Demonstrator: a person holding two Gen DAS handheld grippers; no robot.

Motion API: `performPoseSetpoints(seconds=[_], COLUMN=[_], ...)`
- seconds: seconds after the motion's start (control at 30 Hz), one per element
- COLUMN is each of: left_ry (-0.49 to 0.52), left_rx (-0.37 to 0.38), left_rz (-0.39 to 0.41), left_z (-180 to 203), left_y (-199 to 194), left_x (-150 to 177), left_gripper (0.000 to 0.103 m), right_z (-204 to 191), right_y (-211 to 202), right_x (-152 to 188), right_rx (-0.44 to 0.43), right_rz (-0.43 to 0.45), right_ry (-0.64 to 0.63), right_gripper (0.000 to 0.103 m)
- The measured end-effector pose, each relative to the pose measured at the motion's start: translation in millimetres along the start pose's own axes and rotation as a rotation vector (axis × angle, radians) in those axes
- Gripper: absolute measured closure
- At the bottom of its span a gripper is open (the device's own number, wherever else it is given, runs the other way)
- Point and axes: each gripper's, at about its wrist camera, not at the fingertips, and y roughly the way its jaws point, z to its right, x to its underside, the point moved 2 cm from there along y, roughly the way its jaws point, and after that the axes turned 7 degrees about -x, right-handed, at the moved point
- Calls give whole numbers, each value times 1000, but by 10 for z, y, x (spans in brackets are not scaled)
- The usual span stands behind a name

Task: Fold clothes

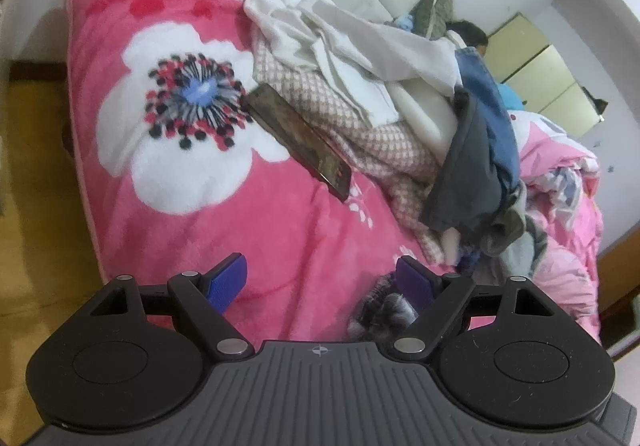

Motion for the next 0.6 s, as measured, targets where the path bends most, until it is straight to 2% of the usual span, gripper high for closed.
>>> performPoseSetpoints(seconds=[0.2, 0.33, 0.5, 0.6], left_ry=[-63, -73, -70, -92], left_rx=[127, 204, 249, 282], left_rz=[-83, -136, -210, -259], left_z=[0, 140, 348, 433], left_y=[149, 298, 531, 683], left_x=[-13, 26, 105, 119], left_gripper=[20, 19, 19, 19], right_z=[770, 1153, 1186, 1092], right_y=[-427, -591, -643, -632], right_x=[59, 247, 336, 315], right_rx=[-77, -129, -139, -129], right_rz=[144, 214, 239, 229], right_ry=[465, 709, 746, 696], right_gripper=[79, 79, 79, 79])
